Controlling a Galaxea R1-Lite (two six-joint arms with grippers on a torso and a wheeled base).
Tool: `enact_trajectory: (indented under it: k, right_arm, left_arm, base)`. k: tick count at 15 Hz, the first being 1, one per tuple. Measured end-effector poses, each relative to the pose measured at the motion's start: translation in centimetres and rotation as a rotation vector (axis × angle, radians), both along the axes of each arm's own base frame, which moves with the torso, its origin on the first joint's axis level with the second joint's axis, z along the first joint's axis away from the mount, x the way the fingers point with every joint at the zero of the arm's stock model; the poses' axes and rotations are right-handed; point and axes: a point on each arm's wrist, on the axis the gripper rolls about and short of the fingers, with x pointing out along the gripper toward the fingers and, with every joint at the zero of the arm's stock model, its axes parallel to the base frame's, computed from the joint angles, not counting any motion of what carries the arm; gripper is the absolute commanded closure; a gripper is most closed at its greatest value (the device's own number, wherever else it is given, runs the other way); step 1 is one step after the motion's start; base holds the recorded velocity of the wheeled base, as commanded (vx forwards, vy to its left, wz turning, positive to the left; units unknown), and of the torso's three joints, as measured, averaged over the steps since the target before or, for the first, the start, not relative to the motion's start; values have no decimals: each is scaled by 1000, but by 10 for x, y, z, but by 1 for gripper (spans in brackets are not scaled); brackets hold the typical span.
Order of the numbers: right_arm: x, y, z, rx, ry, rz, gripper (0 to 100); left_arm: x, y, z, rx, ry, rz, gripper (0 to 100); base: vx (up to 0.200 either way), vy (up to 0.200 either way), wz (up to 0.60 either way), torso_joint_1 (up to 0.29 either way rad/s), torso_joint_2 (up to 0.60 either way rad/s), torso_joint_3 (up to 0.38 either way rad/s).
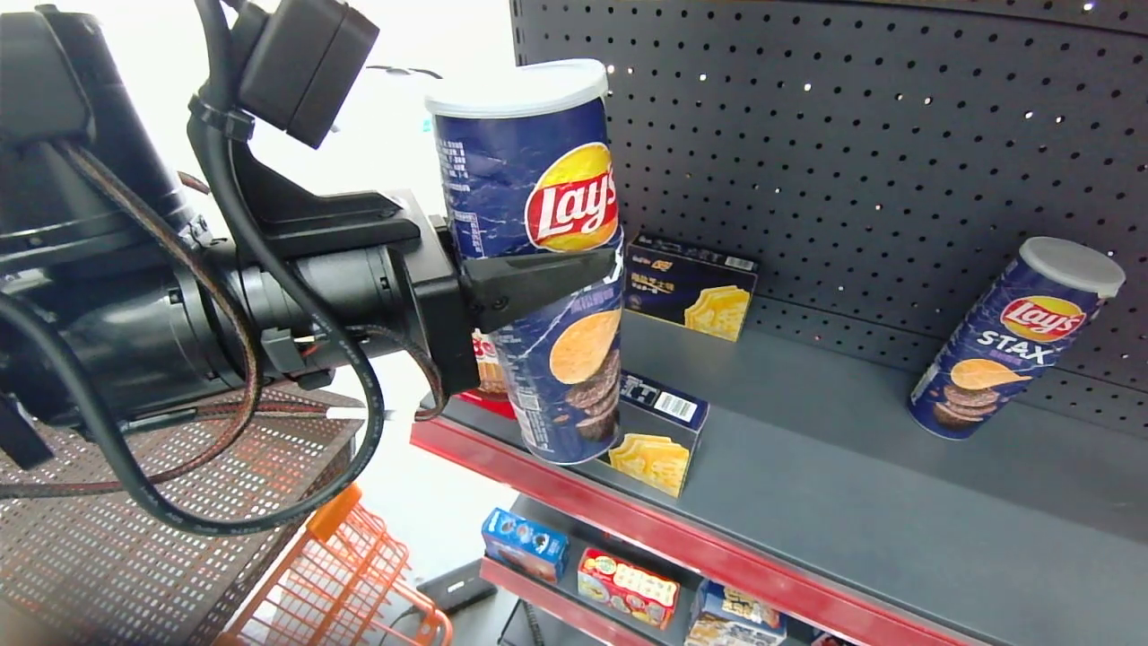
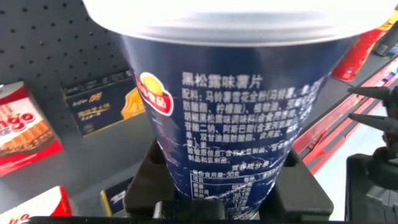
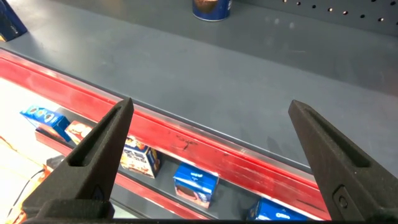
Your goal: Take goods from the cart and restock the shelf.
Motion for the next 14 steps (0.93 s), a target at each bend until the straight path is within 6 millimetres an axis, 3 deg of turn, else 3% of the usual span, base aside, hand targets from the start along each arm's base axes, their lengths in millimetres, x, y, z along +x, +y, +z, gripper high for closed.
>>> enact_trajectory:
  k: [3,14]
  right_arm:
    - [0,0,0,0,0,0,0]
    - [0,0,0,0,0,0,0]
  left_arm:
    - [1,-2,1,-2,-2,-3,100]
    - [4,-1,-1,2,2,9,100]
  base:
    - [0,0,0,0,0,0]
    - [0,0,-600,1,4,4]
